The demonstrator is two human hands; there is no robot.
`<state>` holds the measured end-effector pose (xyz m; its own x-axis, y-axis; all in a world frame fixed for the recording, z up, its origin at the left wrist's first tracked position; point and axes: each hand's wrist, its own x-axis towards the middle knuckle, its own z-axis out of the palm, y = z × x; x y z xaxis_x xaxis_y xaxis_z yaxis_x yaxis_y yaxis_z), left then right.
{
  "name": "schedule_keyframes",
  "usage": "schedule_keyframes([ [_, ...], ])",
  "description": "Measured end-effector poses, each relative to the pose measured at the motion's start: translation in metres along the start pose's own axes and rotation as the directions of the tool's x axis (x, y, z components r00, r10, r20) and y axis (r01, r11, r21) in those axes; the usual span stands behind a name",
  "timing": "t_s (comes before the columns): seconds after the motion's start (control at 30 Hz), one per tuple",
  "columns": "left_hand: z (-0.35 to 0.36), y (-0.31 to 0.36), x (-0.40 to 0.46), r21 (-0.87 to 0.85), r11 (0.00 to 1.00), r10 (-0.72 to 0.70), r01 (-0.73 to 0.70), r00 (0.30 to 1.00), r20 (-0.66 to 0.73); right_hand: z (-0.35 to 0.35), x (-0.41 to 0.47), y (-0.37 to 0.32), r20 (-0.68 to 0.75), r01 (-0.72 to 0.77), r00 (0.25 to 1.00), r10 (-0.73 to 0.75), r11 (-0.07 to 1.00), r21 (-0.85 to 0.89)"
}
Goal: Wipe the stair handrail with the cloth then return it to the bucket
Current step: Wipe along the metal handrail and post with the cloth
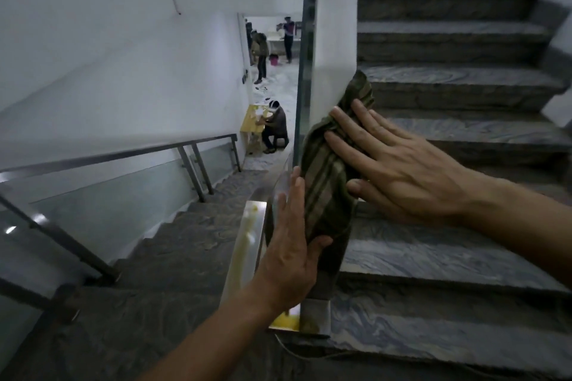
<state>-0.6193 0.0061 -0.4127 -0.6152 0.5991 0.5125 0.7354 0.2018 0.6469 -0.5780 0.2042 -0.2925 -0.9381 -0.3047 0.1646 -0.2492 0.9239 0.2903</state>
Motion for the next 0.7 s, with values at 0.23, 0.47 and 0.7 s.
schedule_keyframes([
  [0.23,0.023,-0.045,-0.015,-0.261,0.948,0.196,-0.182,0.98,0.03,0.033,-0.025,-0.079,-0.17,-0.294,0.939,0.299,0.954,0.055],
  [0.47,0.017,-0.066,-0.029,-0.309,0.915,0.313,-0.26,0.94,0.135,0.078,-0.032,-0.153,-0.453,-0.439,0.705,0.546,0.837,0.327],
  [0.7,0.003,-0.099,-0.063,-0.22,0.956,0.271,-0.194,0.869,0.415,0.15,-0.034,-0.213,-0.429,-0.523,0.589,0.685,0.728,0.444],
])
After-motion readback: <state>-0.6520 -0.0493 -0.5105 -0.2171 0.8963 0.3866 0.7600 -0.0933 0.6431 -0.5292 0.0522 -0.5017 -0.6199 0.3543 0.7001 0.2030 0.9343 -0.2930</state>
